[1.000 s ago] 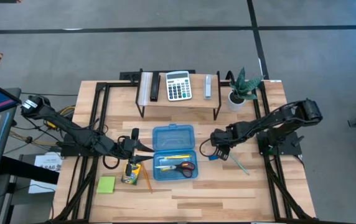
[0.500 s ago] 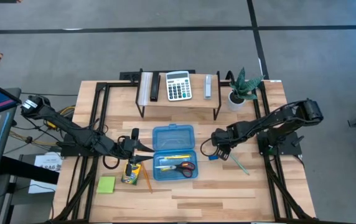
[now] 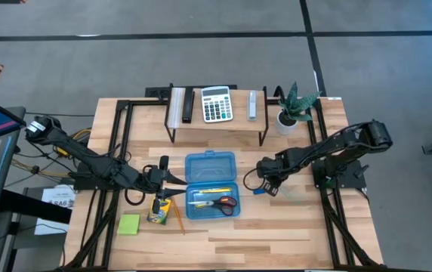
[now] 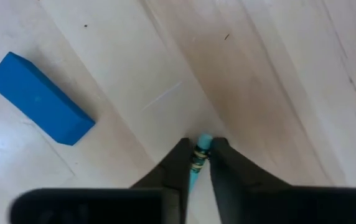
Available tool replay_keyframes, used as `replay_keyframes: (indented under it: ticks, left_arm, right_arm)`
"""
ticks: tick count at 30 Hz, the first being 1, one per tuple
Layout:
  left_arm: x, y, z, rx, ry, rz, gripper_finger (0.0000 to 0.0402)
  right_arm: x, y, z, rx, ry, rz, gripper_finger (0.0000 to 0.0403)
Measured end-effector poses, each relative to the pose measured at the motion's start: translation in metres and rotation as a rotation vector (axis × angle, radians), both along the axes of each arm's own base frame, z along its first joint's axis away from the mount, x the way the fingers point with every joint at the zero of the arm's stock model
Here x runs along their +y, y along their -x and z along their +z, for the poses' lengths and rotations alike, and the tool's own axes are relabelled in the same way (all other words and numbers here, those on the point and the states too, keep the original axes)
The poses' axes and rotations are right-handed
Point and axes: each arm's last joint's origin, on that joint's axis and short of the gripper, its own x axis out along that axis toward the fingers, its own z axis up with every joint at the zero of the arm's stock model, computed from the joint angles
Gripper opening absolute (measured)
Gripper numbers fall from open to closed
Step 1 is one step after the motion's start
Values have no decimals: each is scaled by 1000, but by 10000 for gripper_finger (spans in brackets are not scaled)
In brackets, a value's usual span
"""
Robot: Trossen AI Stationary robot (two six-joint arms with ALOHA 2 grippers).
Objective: Pack school essentials
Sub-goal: Put the blue pencil into the supply box
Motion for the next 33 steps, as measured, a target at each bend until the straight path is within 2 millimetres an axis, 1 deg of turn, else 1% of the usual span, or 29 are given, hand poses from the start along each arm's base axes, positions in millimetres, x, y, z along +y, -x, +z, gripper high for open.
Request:
replay_keyframes:
  ticks: [4,7,13,18,27,30,33]
  left_arm:
    - [0,0,0,0,0,0,102]
    - [0,0,0,-1,0,1,102]
    - [0,0,0,-2,-2,14,102]
    - [0,0,0,-2,-3,17,102]
    - [0,0,0,-2,-3,18,102]
    - [0,0,0,-2,-4,18,102]
    - [0,0,0,-2,-4,18,102]
  right_arm:
    - [0,0,0,3,1,9,23]
    - [0,0,1,0,2,20,8]
    - [0,-6,7,-9,8,30,15]
    - [1,-12,13,-42,9,48,3]
    - [2,-25,28,-105,13,84,2]
    - [3,-26,28,-107,8,97,14]
    - [8,-25,28,-109,-9,120,38]
